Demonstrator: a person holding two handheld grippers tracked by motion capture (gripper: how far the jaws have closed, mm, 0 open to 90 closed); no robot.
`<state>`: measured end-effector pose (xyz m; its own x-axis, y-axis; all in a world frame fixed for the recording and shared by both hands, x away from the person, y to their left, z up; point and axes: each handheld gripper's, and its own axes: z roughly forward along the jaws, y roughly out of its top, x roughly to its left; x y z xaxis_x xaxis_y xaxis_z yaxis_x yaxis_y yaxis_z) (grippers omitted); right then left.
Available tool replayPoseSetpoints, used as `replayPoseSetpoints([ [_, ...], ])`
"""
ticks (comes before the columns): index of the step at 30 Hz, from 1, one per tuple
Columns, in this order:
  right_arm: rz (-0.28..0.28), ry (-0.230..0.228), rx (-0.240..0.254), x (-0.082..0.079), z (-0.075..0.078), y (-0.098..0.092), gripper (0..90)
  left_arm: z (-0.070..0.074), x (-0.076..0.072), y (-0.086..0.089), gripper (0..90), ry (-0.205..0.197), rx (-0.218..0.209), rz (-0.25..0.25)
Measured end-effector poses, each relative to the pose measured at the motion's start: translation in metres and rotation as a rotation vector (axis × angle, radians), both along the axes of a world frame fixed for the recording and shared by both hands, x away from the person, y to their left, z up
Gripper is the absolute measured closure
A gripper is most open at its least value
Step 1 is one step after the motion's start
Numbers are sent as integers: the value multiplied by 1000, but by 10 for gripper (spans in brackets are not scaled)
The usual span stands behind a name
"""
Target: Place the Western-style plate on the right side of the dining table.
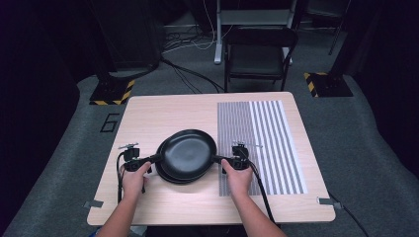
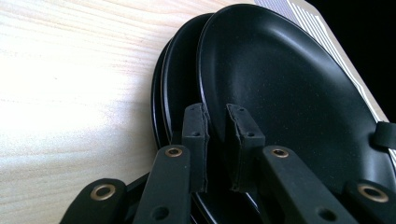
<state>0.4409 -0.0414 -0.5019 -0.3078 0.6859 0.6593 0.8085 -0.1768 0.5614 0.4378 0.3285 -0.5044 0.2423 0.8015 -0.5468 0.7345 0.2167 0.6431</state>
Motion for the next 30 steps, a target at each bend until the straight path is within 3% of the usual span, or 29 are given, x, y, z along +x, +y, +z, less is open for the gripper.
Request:
replayPoseSetpoints([
  [4,-3,18,20,2,-1,-1,729,0,0,-1,790,-6,15,0],
  [13,-49,19,26,14,5,-8,765,-3,4,-9,775,6,-14,-1],
  [18,-71,9,22,21,5,-10,779,-3,6,-12,772,-1,-7,-2],
  [22,-81,4,22,23,5,-12,785,-2,5,-16,751,15,-15,4],
  [23,-84,1,16,23,5,-12,788,-4,5,-19,751,36,-20,-6],
  [24,-88,-4,8,22,4,-11,790,-4,3,-23,729,28,5,3],
  [30,-99,-5,15,21,4,-11,792,-5,-1,-28,726,22,15,45],
])
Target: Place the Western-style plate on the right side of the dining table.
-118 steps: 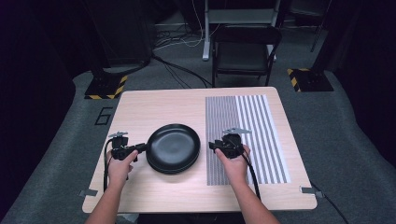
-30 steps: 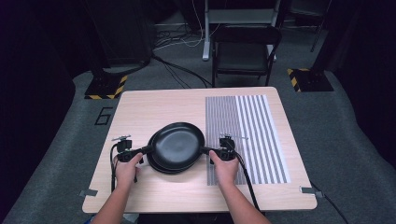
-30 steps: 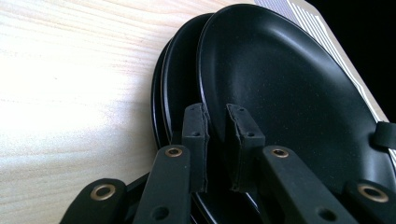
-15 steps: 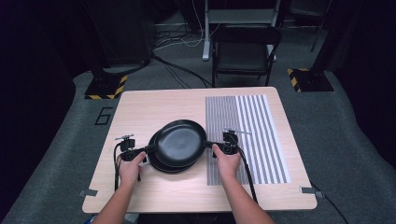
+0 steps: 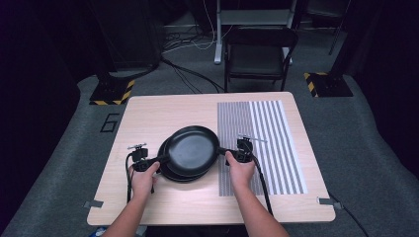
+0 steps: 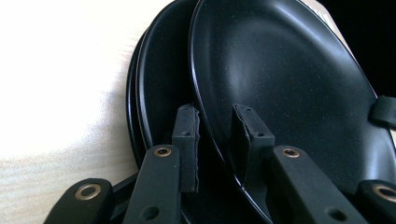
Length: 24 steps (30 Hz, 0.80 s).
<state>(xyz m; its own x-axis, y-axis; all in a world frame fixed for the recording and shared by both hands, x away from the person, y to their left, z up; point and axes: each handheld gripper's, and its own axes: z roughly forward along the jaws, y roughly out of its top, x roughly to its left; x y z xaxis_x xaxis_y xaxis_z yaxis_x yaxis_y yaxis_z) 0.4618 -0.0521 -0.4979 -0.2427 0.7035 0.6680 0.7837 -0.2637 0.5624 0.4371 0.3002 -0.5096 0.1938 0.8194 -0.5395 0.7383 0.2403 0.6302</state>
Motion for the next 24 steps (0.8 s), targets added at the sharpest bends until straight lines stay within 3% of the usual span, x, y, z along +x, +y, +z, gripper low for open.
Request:
replayPoseSetpoints([
  [3,-14,-5,1,-1,-1,1,794,-2,-5,-4,727,-13,-14,47],
  [9,-44,-11,-5,-4,-1,3,800,-7,-12,-8,731,-38,-59,82],
  [13,-72,-14,-5,-6,-3,6,795,-7,-14,-12,726,-47,-37,106],
  [17,-92,-6,0,-13,-8,14,764,-10,-19,-17,729,-79,-48,159],
  [24,-116,-17,1,-28,-9,17,741,-11,-19,-15,734,-76,-60,157],
])
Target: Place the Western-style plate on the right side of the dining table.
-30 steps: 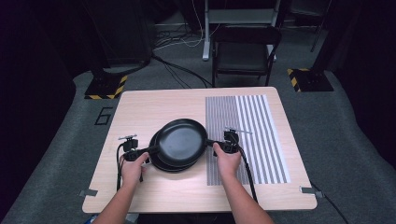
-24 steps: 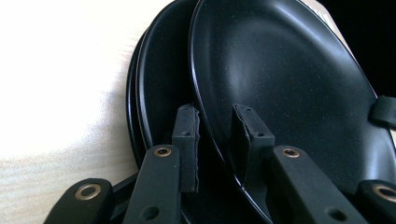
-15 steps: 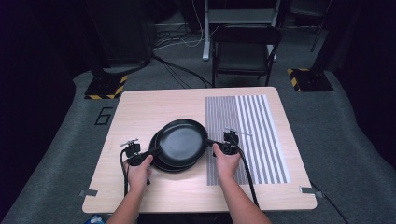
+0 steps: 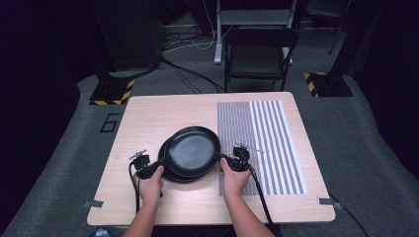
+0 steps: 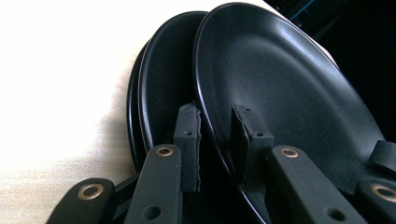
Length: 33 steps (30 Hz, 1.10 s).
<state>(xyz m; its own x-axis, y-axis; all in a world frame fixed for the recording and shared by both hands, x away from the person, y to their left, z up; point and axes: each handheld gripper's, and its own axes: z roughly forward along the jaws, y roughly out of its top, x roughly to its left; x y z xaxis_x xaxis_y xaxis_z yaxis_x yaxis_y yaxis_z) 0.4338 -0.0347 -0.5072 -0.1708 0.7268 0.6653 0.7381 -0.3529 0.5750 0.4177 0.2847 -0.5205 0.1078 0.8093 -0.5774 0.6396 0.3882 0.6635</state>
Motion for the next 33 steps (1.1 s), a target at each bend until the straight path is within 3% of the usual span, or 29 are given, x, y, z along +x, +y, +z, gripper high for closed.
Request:
replayPoseSetpoints([
  [10,-9,24,50,-5,-4,3,731,1,-1,-3,735,7,14,19],
  [17,3,27,14,-6,-7,11,722,2,0,-6,730,8,34,17],
  [21,0,26,17,-6,-7,11,724,3,2,-9,723,16,45,18],
  [28,0,26,51,-6,-10,8,726,2,5,-8,728,21,14,9],
  [33,-1,22,78,-6,-11,6,726,-1,6,-7,741,22,-41,15],
])
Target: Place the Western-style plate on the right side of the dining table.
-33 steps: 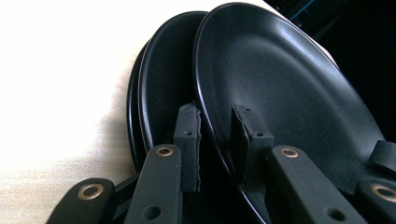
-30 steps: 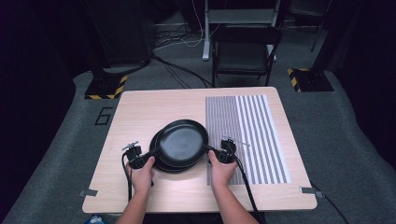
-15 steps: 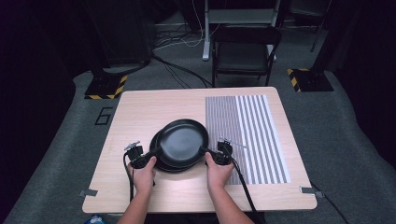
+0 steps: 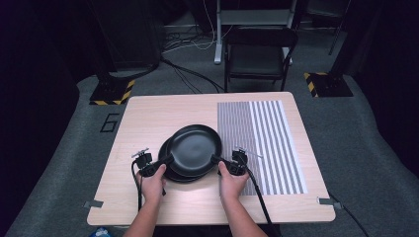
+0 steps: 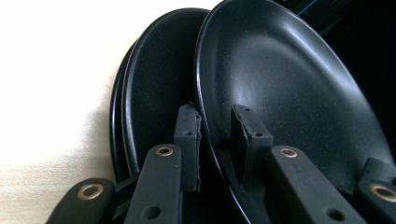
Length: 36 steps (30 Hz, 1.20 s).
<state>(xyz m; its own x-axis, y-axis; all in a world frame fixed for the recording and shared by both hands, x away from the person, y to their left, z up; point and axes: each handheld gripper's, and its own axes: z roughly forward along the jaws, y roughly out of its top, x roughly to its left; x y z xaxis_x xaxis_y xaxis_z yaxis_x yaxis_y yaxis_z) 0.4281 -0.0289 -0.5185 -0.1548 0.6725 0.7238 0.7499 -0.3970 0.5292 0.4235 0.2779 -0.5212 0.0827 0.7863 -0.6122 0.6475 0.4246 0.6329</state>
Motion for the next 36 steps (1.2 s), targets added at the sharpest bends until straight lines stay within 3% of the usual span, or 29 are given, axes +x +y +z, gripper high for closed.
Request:
replayPoseSetpoints([
  [3,1,2,15,0,-1,-2,728,-2,0,1,750,-1,-25,1],
  [13,3,29,61,1,0,-5,735,-3,-3,-3,742,-23,-6,6],
  [18,3,14,31,2,1,-5,742,-3,-4,-3,740,-25,-7,-6],
  [25,0,19,28,2,4,-6,750,-3,-6,-4,732,-33,13,-17],
  [36,10,0,-5,4,12,-5,760,-1,-8,-3,735,-46,-20,-18],
])
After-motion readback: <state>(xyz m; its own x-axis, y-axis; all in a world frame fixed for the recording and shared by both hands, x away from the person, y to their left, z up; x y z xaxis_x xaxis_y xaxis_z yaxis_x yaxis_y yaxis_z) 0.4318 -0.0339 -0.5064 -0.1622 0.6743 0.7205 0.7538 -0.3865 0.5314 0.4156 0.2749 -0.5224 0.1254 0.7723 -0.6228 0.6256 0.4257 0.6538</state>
